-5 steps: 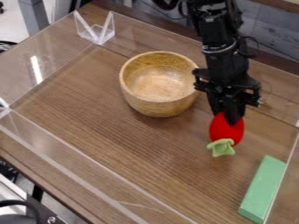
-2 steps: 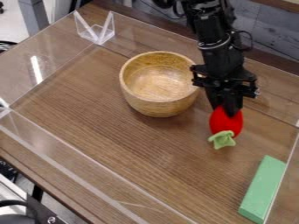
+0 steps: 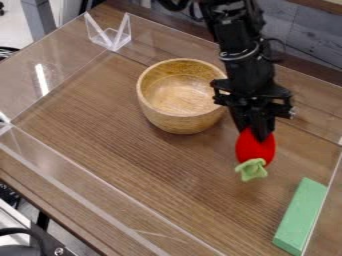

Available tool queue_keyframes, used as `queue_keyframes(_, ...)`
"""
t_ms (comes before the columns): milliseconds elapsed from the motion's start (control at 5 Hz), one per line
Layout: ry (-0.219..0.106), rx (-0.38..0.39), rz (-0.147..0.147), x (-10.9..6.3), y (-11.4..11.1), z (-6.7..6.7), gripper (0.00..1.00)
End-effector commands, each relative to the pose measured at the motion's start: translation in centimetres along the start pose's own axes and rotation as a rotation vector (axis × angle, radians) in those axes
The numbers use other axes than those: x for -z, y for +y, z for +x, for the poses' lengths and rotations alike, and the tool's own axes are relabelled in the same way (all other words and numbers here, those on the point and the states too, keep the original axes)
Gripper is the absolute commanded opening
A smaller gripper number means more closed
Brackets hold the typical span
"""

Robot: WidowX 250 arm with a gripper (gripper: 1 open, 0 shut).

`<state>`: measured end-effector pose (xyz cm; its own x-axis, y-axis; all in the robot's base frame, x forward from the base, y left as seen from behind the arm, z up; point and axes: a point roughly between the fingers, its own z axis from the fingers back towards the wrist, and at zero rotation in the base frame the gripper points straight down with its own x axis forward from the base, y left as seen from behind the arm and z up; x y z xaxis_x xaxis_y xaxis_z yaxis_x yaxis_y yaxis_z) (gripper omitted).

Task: Move the red fruit to the right

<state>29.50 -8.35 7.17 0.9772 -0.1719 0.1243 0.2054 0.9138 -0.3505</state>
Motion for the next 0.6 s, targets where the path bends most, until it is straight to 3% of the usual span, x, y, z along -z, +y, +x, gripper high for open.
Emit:
queue_keyframes(0,-0.018,0.079,-0.018,-0.1,-1.4,-0.3,0.0)
queue_keyframes(200,0.019,0.151,-0.032,1.6,-2.2,-1.3,0.0)
queue_keyframes(400,0.02,0.128,-0.033,1.4,-1.1,-1.2,0.0)
